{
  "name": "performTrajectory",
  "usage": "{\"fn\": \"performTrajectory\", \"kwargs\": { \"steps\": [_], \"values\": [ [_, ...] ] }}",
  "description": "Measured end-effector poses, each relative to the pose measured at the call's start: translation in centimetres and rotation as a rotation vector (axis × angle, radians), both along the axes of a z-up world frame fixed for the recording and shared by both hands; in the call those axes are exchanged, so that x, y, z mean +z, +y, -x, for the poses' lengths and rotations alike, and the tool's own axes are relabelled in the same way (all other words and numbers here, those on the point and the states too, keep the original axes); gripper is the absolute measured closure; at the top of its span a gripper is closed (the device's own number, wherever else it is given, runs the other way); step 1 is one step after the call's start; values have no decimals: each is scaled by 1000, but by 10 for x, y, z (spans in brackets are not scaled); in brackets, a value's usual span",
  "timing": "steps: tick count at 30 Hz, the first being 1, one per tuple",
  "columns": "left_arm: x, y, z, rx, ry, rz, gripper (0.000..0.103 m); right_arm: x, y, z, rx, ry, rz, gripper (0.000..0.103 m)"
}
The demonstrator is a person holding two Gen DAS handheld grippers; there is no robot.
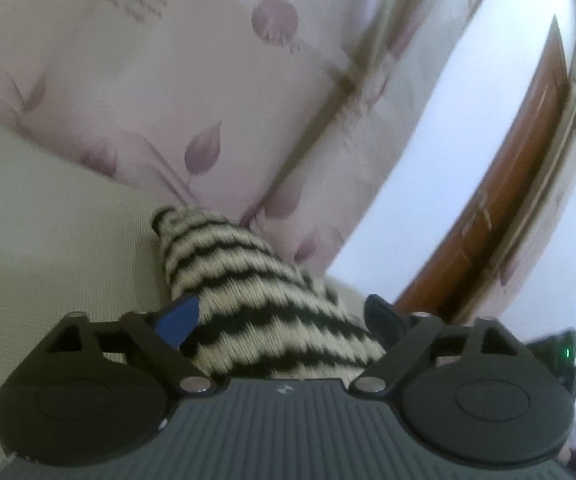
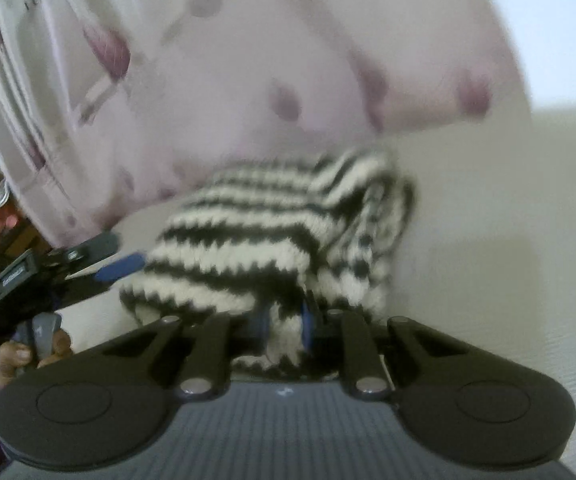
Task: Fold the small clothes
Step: 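Fold the cardigan over with the right gripper toward the left gripper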
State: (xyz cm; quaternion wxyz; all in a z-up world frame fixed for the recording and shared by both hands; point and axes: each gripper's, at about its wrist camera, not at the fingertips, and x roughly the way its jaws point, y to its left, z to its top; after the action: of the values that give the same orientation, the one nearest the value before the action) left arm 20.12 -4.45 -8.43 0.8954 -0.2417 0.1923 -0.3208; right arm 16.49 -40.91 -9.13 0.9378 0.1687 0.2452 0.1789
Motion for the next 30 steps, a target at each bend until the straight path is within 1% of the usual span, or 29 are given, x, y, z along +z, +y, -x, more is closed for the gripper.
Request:
{"fn": "performTrajectory", "kwargs": {
  "steps": [2, 3, 4, 5, 7, 9, 11, 12, 14, 15, 16, 17, 18, 20, 22, 23, 25, 27, 28, 30],
  "values": [
    [9, -4, 1, -1, -31, -13, 18, -1, -2, -2, 11, 28, 31, 88],
    [13, -10, 1, 1, -50, -35, 27, -8, 0, -4, 23, 65, 45, 88],
    [17, -17, 1, -1, -66, -63, 40, -16, 2, -8, 33, 101, 51, 88],
    [19, -26, -1, -12, -80, -94, 49, -23, 4, -10, 42, 115, 43, 88],
    [19, -46, -5, -26, -101, -189, 77, -30, 4, -10, 50, 113, 2, 88],
    [12, -61, -12, -69, -91, -234, 86, -31, 4, -13, 38, 104, -23, 88],
    [2, -70, -15, -84, -82, -287, 86, -35, 2, -14, 34, 97, -36, 88],
    [-4, -71, -15, -79, -67, -296, 86, -36, 0, -14, 31, 98, -54, 88],
    [-19, -67, -20, -84, -10, -267, 86, -38, -7, -14, 27, 103, -98, 88],
    [-26, -66, -24, -85, 15, -260, 90, -37, -12, -14, 21, 109, -132, 88],
    [-32, -64, -26, -90, 37, -245, 92, -33, -17, -13, 8, 117, -167, 84],
    [-37, -62, -29, -103, 62, -213, 92, -28, -21, -10, -10, 110, -181, 83],
    [-40, -61, -31, -110, 81, -193, 92, -16, -22, -7, -36, 69, -177, 82],
    [-41, -66, -31, -120, 76, -208, 92, 10, -16, -4, -47, -25, -123, 82],
    [-44, -68, -31, -126, 77, -212, 92, 36, 1, -14, -53, -102, -24, 82],
    [-45, -67, -31, -127, 76, -208, 92, 45, 12, -25, -47, -119, 31, 82],
    [-47, -62, -33, -125, 82, -190, 92, 53, 29, -47, -31, -127, 113, 82],
    [-49, -59, -33, -129, 83, -178, 92, 54, 42, -63, -9, -142, 173, 82],
    [-50, -59, -32, -129, 84, -175, 92, 48, 48, -69, 5, -137, 218, 82],
    [-49, -61, -32, -128, 81, -172, 92, 26, 53, -86, -1, -66, 289, 82]
  ]
}}
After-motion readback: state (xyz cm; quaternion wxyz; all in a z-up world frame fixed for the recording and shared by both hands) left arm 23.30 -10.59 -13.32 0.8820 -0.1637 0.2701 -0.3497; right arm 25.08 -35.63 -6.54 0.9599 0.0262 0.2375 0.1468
